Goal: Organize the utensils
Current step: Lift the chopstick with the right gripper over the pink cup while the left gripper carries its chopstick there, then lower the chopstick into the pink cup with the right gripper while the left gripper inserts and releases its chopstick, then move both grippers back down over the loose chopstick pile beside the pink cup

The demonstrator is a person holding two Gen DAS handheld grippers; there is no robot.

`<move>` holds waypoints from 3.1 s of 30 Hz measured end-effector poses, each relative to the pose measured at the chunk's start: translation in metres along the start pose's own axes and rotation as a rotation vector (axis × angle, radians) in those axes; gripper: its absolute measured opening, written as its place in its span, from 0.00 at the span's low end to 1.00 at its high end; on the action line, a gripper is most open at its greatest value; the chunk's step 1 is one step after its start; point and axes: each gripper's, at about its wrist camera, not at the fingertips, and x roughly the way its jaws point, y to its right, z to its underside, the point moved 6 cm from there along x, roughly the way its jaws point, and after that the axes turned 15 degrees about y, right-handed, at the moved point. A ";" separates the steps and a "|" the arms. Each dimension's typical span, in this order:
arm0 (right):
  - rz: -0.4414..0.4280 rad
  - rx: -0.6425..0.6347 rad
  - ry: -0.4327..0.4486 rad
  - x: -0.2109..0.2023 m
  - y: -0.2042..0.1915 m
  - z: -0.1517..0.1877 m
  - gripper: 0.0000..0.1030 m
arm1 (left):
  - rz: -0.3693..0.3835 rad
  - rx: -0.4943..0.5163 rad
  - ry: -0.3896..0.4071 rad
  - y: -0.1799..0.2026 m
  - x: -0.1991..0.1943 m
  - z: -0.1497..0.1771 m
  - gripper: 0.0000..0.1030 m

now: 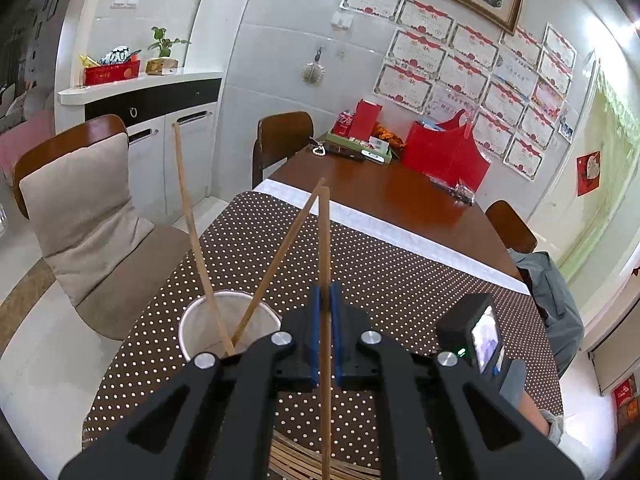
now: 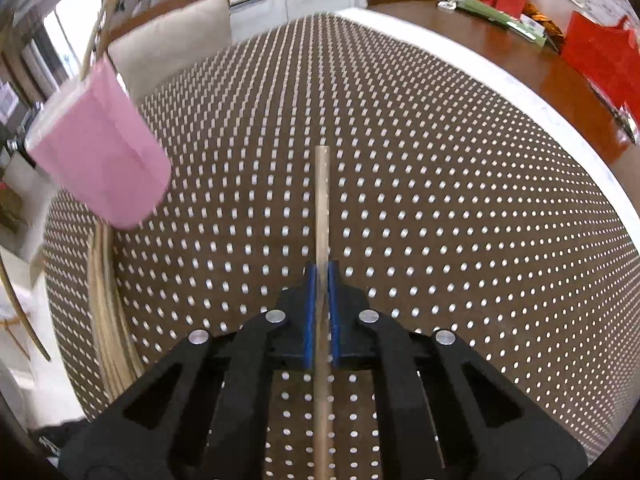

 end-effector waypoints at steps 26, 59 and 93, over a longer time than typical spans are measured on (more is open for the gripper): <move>-0.327 0.066 0.763 -0.165 -0.095 -0.175 0.06 | -0.015 0.041 0.292 -0.009 -0.034 -0.095 0.05; -0.308 0.126 0.792 -0.102 -0.101 -0.136 0.06 | -0.110 0.068 0.298 -0.041 -0.002 -0.050 0.07; -0.153 0.117 0.600 -0.132 -0.064 -0.042 0.49 | -0.201 -0.082 -0.040 -0.043 -0.059 0.079 0.44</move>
